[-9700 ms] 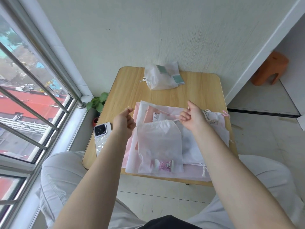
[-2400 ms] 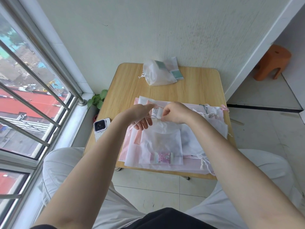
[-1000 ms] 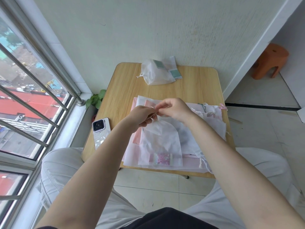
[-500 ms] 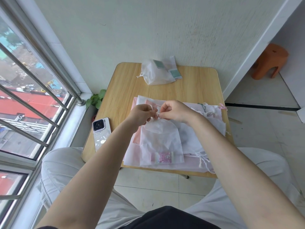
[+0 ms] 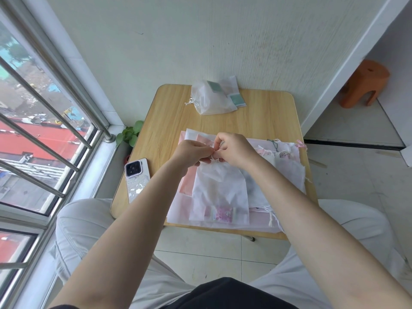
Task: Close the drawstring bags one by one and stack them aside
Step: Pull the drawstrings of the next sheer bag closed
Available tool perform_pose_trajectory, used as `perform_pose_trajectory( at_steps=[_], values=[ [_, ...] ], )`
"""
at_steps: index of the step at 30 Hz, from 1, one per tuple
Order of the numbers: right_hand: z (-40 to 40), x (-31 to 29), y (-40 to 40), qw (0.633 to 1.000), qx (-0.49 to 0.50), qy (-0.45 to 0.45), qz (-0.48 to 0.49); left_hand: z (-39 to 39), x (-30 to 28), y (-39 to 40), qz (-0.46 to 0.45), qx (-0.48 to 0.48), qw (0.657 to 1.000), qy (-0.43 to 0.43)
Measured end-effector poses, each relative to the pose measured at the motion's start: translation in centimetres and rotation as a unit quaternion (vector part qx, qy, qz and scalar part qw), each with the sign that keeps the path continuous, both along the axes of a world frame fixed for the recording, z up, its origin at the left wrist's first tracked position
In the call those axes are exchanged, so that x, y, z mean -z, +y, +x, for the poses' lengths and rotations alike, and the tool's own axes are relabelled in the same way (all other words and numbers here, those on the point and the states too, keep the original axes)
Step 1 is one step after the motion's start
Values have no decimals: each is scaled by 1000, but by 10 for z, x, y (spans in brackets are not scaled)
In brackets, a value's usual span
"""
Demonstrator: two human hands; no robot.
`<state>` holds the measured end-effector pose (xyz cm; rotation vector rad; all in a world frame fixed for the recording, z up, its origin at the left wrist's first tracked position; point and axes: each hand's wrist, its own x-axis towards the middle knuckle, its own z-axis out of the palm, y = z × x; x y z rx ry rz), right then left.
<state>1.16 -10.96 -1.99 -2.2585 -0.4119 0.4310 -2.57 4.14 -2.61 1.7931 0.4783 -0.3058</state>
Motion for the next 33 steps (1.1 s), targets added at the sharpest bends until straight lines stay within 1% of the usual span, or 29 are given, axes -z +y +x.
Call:
perform_pose_trajectory(
  at_steps=[4, 7, 10, 14, 17, 20, 22, 23, 25, 26, 27, 29, 31, 33],
  values=[
    [1, 1, 1, 999, -1, -22, -27, 2, -4, 1, -3, 7, 1000, 18],
    [2, 0, 2, 998, -11, -47, -47, 2, -5, -2, 1, -17, 1000, 26],
    [1, -3, 1, 993, -28, -91, -70, 3, -4, -4, 12, -40, 998, 36],
    [0, -4, 2, 982, -59, -124, -132, 5, -3, -3, 19, -58, 997, 41],
    [1, -5, 5, 968, -101, -127, -192, 3, -2, -3, 28, -43, 998, 21],
    [5, -2, 4, 975, -91, -101, -174, 1, 0, -3, 39, -14, 999, 5],
    [8, -1, 1, 985, -85, -58, -138, 1, 1, -3, 63, 9, 998, -2],
    [9, -1, 0, 990, -85, -20, -115, 1, 3, -3, 69, 17, 997, -7],
    [10, -1, -3, 993, -61, 93, -36, 2, 5, -4, 76, 23, 996, -30],
    [10, 0, -5, 987, -39, 156, 15, 1, 7, -4, 80, 25, 995, -47],
    [12, 2, -7, 973, -15, 219, 70, 1, 9, -5, 92, 26, 993, -69],
    [16, 6, -10, 936, 24, 316, 152, 0, 12, -6, 153, 22, 980, -128],
    [17, 7, -11, 910, 55, 366, 185, -2, 16, -6, 216, 13, 957, -193],
    [17, 6, -12, 894, 76, 390, 207, -4, 16, -8, 233, 20, 948, -218]
  ],
)
